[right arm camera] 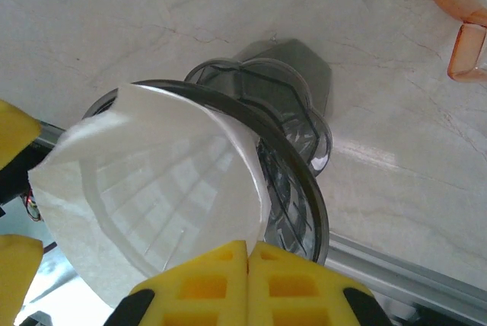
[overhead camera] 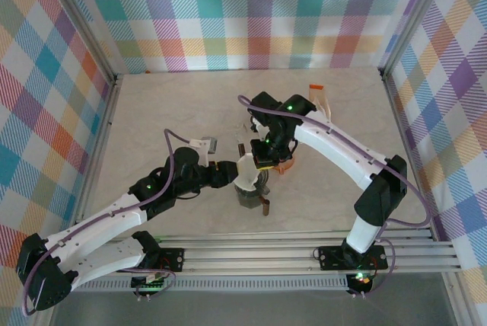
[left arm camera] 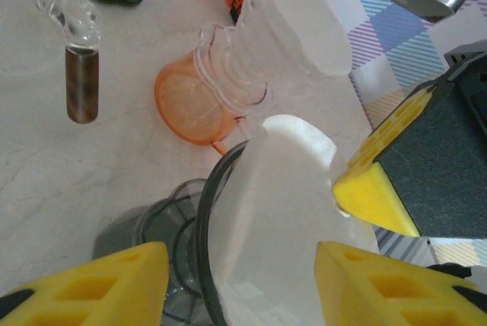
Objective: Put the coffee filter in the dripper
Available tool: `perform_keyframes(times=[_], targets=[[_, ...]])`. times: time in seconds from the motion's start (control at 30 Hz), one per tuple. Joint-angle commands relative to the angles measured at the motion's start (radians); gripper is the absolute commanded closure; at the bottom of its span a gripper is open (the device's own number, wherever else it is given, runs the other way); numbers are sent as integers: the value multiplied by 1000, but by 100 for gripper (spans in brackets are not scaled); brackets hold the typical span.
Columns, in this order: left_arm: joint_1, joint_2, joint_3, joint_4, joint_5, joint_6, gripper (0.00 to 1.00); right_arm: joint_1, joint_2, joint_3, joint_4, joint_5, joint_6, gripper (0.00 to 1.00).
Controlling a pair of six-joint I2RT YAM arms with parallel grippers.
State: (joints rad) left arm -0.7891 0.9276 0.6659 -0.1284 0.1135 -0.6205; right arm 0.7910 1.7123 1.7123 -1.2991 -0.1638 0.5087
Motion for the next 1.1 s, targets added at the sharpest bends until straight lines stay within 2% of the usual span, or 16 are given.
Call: perform_keyframes(times=[0.0,0.1,0.2,0.3,0.57,0.63,0.87,1.07], targets=[[9,-14,-14,-9,17,6,52,-6,-13,-18,21,12,-8,100],[9,-12,-25,-22,15,8,55,-6,-21,-30,31,10,-10,99],[9,-8,-30,-30,20,7,58,-6,-37,-43,52,12,-9,93],[9,-5,-28,-39,22,12,60,-6,-63,-63,80,15,-9,82],[10,9,-20,-55,30,18,61,-4,-175,-158,193,44,-31,45],[9,12,-20,-54,31,17,61,-3,-202,-191,225,51,-34,40],[8,18,-25,-57,37,10,61,39,-264,-288,290,134,-66,32],[8,20,-25,-62,33,7,61,72,-281,-371,356,159,-85,30]])
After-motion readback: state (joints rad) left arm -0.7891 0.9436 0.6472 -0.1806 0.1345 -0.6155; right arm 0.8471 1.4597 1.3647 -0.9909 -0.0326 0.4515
